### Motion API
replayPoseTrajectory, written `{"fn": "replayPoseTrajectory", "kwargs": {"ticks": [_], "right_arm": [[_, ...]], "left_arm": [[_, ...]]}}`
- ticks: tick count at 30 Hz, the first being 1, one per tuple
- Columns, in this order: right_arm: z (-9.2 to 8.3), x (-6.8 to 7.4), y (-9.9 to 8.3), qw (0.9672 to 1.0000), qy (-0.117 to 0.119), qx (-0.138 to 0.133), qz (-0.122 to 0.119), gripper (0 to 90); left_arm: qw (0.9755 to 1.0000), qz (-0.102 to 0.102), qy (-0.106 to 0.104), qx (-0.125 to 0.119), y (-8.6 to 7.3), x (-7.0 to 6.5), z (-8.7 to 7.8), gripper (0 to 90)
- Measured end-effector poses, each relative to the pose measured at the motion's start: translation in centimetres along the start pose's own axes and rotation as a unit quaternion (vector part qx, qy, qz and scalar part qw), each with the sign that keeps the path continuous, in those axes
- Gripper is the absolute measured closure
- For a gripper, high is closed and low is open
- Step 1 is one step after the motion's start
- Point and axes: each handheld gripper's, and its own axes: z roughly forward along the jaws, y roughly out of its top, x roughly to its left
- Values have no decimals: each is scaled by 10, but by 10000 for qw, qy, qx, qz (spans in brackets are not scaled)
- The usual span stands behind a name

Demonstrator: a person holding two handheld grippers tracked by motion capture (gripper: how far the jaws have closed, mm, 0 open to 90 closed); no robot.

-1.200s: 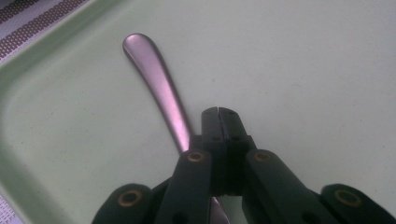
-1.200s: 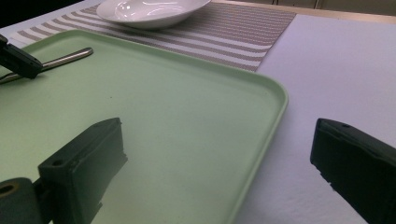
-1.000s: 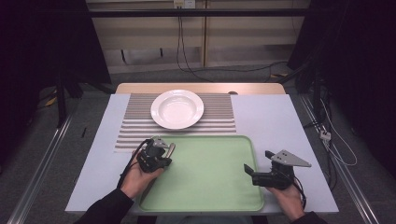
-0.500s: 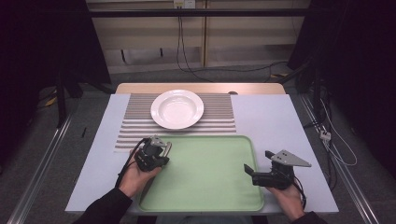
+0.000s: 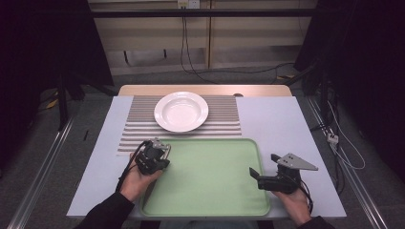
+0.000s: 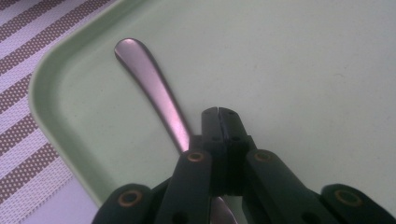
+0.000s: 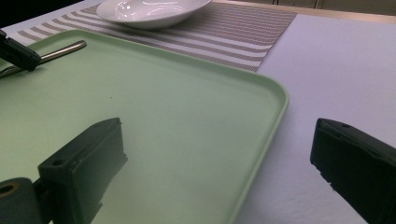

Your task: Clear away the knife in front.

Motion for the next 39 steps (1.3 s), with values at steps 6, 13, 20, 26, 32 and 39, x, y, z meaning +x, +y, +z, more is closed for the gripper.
{"fn": "replayPoseTrajectory", "kwargs": {"ticks": [6,13,20,26,32,39], "right_arm": [[0,0,0,10000,4,-3,12,29],[1,0,0,10000,8,-3,-11,29],[1,0,0,10000,21,18,-6,29],[1,0,0,10000,21,11,-3,29],[2,1,1,10000,24,17,-10,28],[1,0,1,10000,23,9,-16,29]], "left_arm": [[9999,-95,51,-4,-2,4,-1,900],[9999,-129,88,3,-6,5,-4,900],[9998,-184,99,3,-10,10,-7,900],[9993,-369,95,-6,-14,14,-9,900],[9993,-360,19,-20,-15,15,-10,900],[9989,-441,-88,-160,-15,15,-11,897]]}}
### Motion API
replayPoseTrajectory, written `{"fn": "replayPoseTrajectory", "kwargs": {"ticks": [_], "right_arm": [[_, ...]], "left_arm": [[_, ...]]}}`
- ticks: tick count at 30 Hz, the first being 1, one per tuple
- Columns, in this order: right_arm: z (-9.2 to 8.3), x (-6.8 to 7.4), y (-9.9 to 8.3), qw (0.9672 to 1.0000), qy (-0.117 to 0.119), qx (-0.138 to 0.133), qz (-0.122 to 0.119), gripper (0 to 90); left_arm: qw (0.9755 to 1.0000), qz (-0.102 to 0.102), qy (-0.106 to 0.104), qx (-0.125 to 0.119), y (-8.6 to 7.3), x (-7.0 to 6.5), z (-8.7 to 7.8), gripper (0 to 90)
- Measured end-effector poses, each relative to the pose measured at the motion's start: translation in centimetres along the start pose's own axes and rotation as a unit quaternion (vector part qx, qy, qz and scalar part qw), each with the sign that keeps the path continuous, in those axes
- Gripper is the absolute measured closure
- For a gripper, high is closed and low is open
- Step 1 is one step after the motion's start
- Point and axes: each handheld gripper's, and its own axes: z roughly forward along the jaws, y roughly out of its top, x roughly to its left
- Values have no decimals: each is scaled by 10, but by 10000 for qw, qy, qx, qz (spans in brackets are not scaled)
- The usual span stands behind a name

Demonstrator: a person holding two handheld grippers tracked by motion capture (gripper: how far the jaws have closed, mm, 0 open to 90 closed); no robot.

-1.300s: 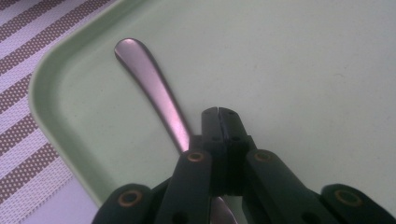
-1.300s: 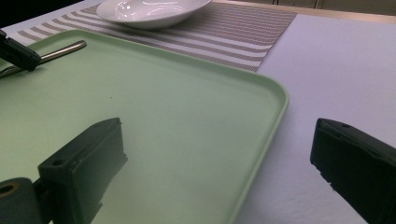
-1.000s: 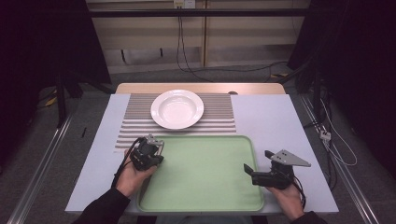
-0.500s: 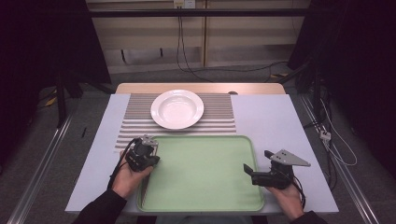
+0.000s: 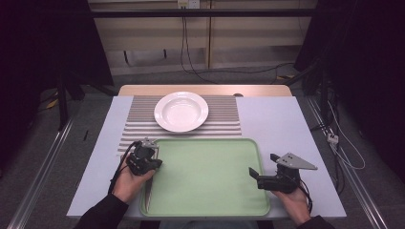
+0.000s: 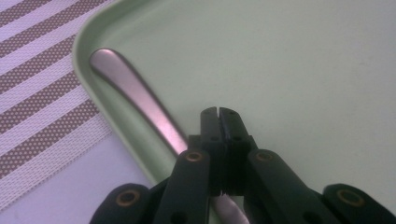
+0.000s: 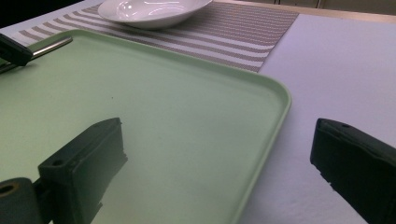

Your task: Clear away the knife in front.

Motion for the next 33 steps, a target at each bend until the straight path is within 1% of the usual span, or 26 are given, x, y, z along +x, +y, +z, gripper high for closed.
{"fn": "replayPoseTrajectory", "kwargs": {"ticks": [3,4,6,7,8,9,12,14,16,17,18,19,21,23,25,26,27,29,30,31,32,33], "right_arm": [[0,0,0,10000,10,-5,2,29],[0,0,0,10000,3,-16,5,29],[0,0,0,10000,5,-12,-7,29],[0,0,0,10000,6,-10,-2,28],[0,0,0,10000,6,-12,-5,29],[0,0,0,10000,4,-19,4,29],[0,0,0,10000,4,-18,-1,28],[0,0,0,10000,0,-17,-1,29],[0,0,0,10000,6,-20,6,29],[0,0,0,10000,3,-17,12,28],[0,0,0,10000,5,-22,17,29],[0,-1,0,10000,9,-19,14,29],[0,-1,0,10000,10,-16,29,29],[0,-2,0,10000,11,-10,40,29],[0,-2,0,10000,3,-5,46,29],[0,-2,0,10000,5,-7,48,29],[0,-2,0,10000,7,-11,50,29],[0,-2,0,10000,13,-14,48,28],[0,-2,0,10000,10,-17,52,28],[0,-2,0,10000,5,-15,53,29],[0,-2,0,10000,7,-15,52,29],[-1,-1,-1,10000,3,-13,50,29]], "left_arm": [[9999,28,-57,-150,1,-2,-2,843],[9998,63,-45,-193,1,-3,-2,814],[9994,50,-109,-325,1,-4,-3,747],[9991,93,-85,-397,2,-4,-4,710],[9989,94,-75,-461,2,-4,-5,661],[9984,51,-73,-551,2,-4,-5,597],[9972,43,60,-749,3,-4,-6,371],[9966,5,62,-822,4,-5,-7,247],[9952,-92,-40,-975,5,-5,-9,154],[9948,-153,-106,-1002,5,-6,-11,134],[9949,-116,-208,-981,5,-6,-13,100],[9939,-115,-340,-1039,4,-6,-15,64],[9920,-80,-312,-1220,2,-9,-20,68],[9912,-69,-271,-1292,1,-9,-24,66],[9895,-213,-119,-1425,0,-7,-27,68],[9891,-237,-90,-1451,0,-6,-29,72],[9882,-304,-43,-1499,0,-5,-31,71],[9867,-348,124,-1586,-1,-4,-34,72],[9858,-324,215,-1631,-2,-4,-36,72],[9858,-281,297,-1631,-3,-4,-38,71],[9849,-262,310,-1681,-5,-3,-39,72],[9848,-249,312,-1690,-7,-3,-40,72]]}}
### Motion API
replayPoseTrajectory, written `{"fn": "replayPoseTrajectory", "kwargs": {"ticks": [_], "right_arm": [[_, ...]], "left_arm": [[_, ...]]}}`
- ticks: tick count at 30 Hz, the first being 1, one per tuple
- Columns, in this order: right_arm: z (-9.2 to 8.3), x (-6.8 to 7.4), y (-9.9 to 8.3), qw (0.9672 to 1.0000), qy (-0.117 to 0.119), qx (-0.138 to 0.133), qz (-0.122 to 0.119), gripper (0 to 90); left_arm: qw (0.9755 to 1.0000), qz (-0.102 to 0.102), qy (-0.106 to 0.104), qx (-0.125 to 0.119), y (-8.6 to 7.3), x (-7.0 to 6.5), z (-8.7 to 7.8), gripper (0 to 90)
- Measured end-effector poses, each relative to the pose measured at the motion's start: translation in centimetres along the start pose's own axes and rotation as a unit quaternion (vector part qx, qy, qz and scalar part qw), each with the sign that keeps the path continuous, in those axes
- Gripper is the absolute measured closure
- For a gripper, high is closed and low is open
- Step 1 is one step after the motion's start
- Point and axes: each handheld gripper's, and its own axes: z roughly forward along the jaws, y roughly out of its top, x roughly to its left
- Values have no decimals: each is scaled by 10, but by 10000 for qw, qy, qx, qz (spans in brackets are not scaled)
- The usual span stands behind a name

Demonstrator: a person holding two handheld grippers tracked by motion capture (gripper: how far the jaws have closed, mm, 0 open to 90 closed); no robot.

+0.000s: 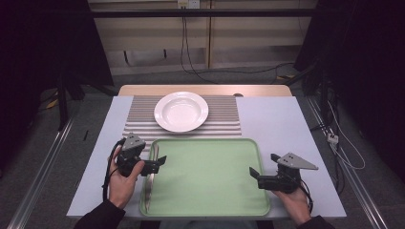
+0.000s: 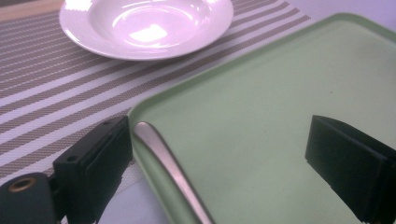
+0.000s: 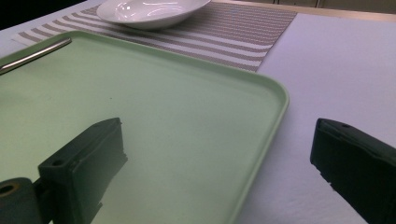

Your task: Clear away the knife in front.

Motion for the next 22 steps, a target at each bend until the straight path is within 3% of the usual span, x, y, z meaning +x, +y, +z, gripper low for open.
{"fn": "replayPoseTrajectory", "kwargs": {"ticks": [3,10,13,22], "right_arm": [[-1,0,-1,10000,-9,1,-6,28],[-2,0,-1,10000,-35,2,10,29],[-2,-1,-1,10000,-46,9,23,29],[-4,0,-1,10000,-83,-1,6,29]], "left_arm": [[10000,76,58,-30,-4,2,-4,72],[10000,-19,88,-22,-21,8,-13,68],[9998,108,176,-79,-26,9,-16,67],[9994,-172,268,-168,-32,10,-17,62]]}}
